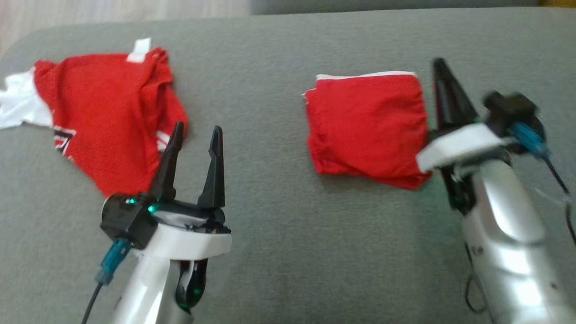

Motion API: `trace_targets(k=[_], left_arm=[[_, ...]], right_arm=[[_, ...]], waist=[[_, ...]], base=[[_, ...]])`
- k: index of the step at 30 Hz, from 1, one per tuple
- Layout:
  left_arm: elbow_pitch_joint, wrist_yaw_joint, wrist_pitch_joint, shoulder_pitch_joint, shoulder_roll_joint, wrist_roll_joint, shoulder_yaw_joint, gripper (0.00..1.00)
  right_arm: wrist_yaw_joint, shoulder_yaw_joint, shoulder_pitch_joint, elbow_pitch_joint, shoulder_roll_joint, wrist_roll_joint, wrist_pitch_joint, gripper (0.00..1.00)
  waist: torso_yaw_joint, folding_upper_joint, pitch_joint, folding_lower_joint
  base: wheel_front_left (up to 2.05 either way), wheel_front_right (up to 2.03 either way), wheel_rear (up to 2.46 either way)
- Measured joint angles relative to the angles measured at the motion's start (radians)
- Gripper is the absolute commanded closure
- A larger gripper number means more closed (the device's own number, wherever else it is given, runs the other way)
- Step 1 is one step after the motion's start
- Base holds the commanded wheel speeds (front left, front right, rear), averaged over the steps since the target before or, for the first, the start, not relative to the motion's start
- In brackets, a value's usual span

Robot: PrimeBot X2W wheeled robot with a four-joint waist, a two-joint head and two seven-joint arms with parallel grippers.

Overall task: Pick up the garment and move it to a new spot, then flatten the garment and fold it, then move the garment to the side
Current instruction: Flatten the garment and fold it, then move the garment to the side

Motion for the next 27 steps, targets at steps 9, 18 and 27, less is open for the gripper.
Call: trace_targets(k=[9,18,27], left_arm=[[0.0,-0.001,0.0,0.031,0.0,0.009,0.005,0.0],[0.003,-0.003,0.0,0.071,0.001,0.016,0.016,0.0],[0.005,-0.011,0.0,0.086,0.001,0.016,0.025,0.0]], right_arm=[[0.0,-0.139,0.266,-0.24,0.002,-0.014,-0.002,0.0],[0.0,-0.162,0.435,-0.388,0.012,0.024,-0.004,0.0],[0.0,-0.16,0.447,-0.416,0.013,0.03,-0.004,0.0]], waist=[[-0.084,0.0,-0.045,0.0],[-0.122,0.0,-0.07,-0.0001],[-0.123,0.0,-0.081,0.0001]], base=[[0.0,0.0,0.0],[0.0,0.0,0.0],[0.0,0.0,0.0]])
